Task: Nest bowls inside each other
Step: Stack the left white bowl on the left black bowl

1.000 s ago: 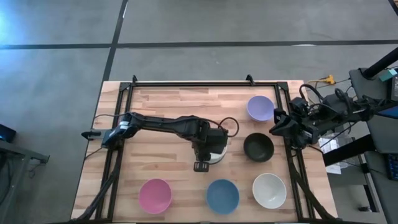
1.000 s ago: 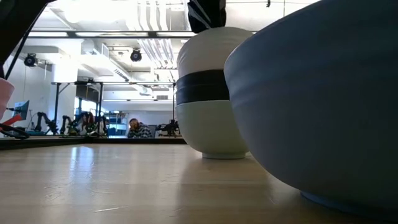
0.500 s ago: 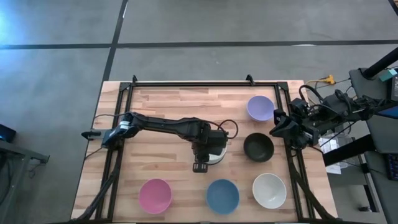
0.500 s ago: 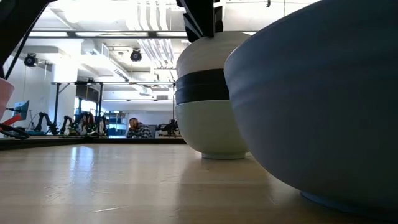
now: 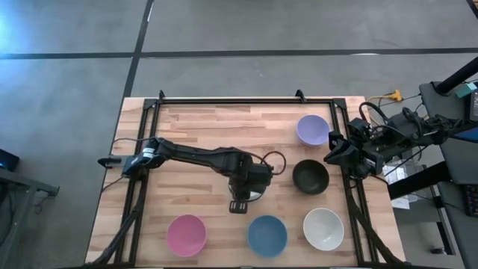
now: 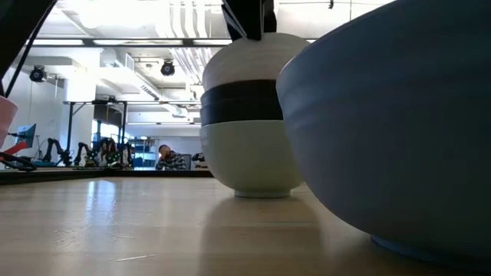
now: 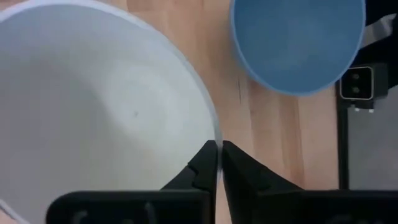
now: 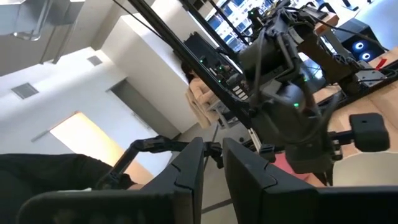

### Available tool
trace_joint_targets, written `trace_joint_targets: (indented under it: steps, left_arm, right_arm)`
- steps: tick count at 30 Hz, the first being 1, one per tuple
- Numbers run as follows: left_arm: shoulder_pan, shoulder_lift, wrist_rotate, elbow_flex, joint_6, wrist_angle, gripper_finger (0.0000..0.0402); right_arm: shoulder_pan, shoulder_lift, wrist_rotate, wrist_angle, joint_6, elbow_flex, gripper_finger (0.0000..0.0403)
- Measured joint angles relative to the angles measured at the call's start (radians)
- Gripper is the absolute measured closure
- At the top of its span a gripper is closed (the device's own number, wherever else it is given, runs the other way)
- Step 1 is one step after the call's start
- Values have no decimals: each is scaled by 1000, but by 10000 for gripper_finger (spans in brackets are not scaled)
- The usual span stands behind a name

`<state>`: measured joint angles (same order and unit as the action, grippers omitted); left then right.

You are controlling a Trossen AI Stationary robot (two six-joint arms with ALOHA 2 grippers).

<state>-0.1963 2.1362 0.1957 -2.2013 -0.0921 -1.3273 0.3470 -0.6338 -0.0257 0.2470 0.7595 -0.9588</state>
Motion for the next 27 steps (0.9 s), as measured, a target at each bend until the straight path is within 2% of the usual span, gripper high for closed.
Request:
trace_joint_targets:
  steps: [8, 15, 23, 27]
  left_arm:
    - [-37, -26, -93, 0, -3, -1, 401]
    - [-63, -31, -222, -45, 5, -42, 401]
    - [-120, -31, -315, -29, 118, -52, 401]
    - [-123, -30, -328, -19, 133, -52, 401]
  right_arm:
    - [0, 0, 0, 0, 0, 0, 346]
    - [0, 0, 0, 0, 0, 0, 346]
    - [0, 0, 0, -1, 0, 0, 346]
    - [0, -4, 0, -2, 0, 0, 346]
